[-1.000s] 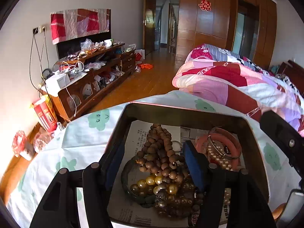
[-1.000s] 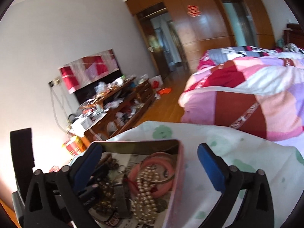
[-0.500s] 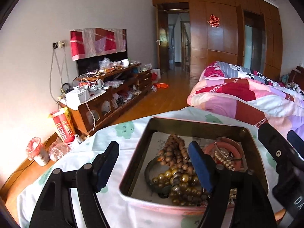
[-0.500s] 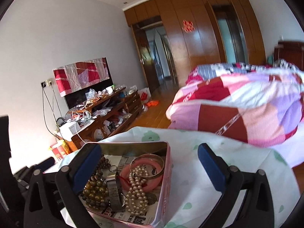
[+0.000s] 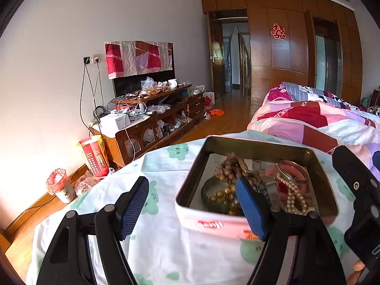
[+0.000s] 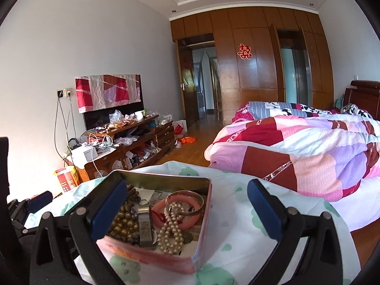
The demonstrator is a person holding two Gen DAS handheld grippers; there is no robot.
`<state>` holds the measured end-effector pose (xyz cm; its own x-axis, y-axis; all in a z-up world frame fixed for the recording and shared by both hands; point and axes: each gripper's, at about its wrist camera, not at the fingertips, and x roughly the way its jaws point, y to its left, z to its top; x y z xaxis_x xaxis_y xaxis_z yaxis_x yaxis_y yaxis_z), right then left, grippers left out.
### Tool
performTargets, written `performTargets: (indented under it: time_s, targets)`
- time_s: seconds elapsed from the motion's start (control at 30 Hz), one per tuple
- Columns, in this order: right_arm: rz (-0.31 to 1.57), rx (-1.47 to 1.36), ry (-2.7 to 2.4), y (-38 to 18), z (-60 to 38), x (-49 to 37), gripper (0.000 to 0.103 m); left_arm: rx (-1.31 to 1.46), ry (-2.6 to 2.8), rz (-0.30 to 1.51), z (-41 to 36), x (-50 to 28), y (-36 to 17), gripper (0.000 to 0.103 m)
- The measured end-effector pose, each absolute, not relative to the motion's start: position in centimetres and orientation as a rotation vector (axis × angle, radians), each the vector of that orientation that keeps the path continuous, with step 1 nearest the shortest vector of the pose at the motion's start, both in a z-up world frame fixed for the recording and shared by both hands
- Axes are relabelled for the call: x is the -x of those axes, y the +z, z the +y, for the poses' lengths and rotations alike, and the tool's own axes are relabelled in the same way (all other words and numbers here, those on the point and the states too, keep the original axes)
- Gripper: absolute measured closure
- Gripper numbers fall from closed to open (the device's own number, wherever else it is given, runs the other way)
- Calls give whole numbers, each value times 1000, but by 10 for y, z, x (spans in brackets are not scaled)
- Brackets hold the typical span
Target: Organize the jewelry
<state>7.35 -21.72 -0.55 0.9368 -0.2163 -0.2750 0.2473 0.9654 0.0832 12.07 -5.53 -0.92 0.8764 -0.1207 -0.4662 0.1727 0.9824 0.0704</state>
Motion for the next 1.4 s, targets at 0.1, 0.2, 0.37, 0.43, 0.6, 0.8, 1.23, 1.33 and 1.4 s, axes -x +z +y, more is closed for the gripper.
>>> performTargets:
  time_s: [0.1, 0.2, 0.37, 0.43, 0.6, 0.8, 1.23, 1.33, 1.4]
  targets:
    - [265, -114, -236, -5, -213, -63, 0, -125, -144, 465, -54, -108, -9, 27]
    - [263, -127, -230, -5, -213, -52, 0, -127, -142, 438, -52, -93, -7, 27]
    - [241, -133, -216, -2, -209, -37, 0, -115, -135, 392, -46, -75, -4, 27]
    - [236, -129, -207, -2, -206, -31, 0, -117, -131, 383, -44, -70, -3, 27]
    - [220, -107, -192, -2, -198, -20, 0, -117, -130, 368, -42, -62, -2, 27]
    - [186, -99, -198, -2, -195, -8, 0, -107, -134, 368, -40, -60, -3, 27]
    - [181, -98, -202, -2, -196, -7, 0, -56, -126, 358, -29, -54, -2, 27]
    - [182, -99, -202, -2, -196, -7, 0, -53, -128, 354, -30, -54, -1, 27]
    - [184, -101, -203, -4, -197, -6, 0, -51, -130, 351, -28, -53, -1, 27]
